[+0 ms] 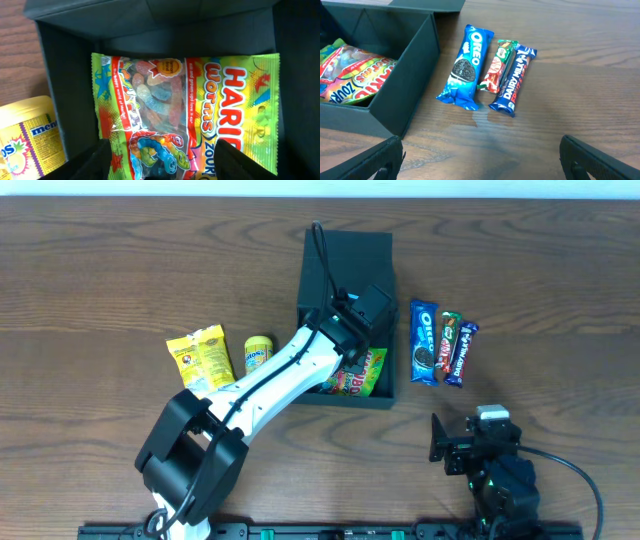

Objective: Pack container
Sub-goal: 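Carry the Haribo bag into the black box and release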

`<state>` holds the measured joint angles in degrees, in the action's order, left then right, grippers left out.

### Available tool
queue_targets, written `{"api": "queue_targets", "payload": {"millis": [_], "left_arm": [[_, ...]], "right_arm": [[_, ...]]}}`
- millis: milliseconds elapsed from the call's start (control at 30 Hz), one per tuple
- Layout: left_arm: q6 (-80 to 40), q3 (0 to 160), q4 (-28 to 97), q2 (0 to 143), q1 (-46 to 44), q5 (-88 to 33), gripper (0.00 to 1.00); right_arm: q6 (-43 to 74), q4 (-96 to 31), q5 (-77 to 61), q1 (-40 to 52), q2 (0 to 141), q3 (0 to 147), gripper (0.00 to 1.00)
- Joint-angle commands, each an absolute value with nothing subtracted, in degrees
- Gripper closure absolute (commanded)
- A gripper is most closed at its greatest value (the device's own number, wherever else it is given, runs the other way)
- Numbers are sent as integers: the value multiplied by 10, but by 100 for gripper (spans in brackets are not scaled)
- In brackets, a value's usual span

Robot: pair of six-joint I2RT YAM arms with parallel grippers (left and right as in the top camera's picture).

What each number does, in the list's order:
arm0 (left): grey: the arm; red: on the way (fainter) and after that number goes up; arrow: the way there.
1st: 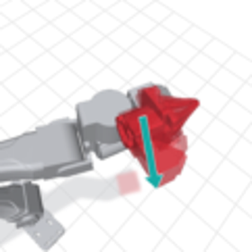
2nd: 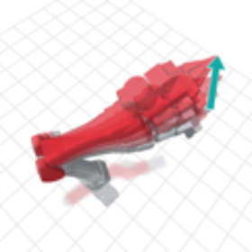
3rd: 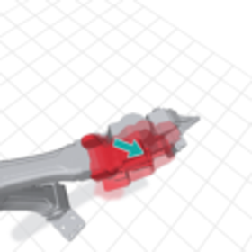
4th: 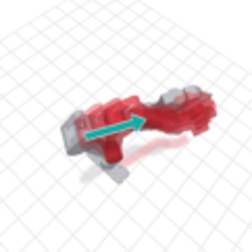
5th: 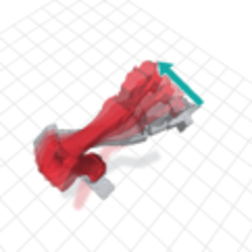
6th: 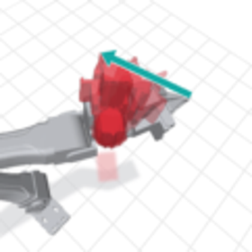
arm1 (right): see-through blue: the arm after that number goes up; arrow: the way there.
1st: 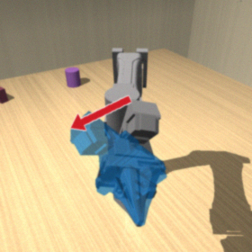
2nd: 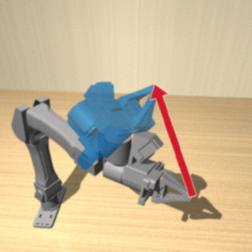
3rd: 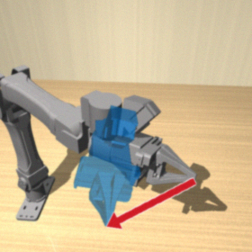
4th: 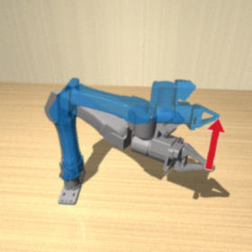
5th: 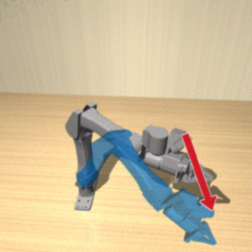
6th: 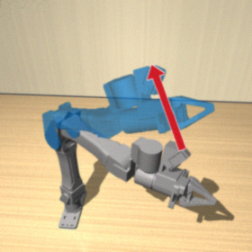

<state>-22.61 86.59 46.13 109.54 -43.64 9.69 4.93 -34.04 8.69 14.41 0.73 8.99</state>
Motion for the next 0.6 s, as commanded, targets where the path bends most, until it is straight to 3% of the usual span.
{"api": "queue_targets", "payload": {"millis": [0, 100, 267, 433, 567], "left_arm": [[-214, 863, 462, 1101, -434, 79, 33], [-209, 863, 460, 1101, -433, 57, 33], [-190, 864, 451, 1097, -421, 25, 29], [-178, 864, 443, 1084, -385, -43, 28], [-167, 864, 443, 1068, -344, -76, 27]], "right_arm": [[42, -319, 112, 139, 4, 89, 1], [47, -264, 105, 139, 4, 89, 1], [385, -251, -58, 139, 4, 88, 1], [509, -230, 28, 139, 4, 85, 1], [379, -144, -3, 139, 29, 86, 1]]}}
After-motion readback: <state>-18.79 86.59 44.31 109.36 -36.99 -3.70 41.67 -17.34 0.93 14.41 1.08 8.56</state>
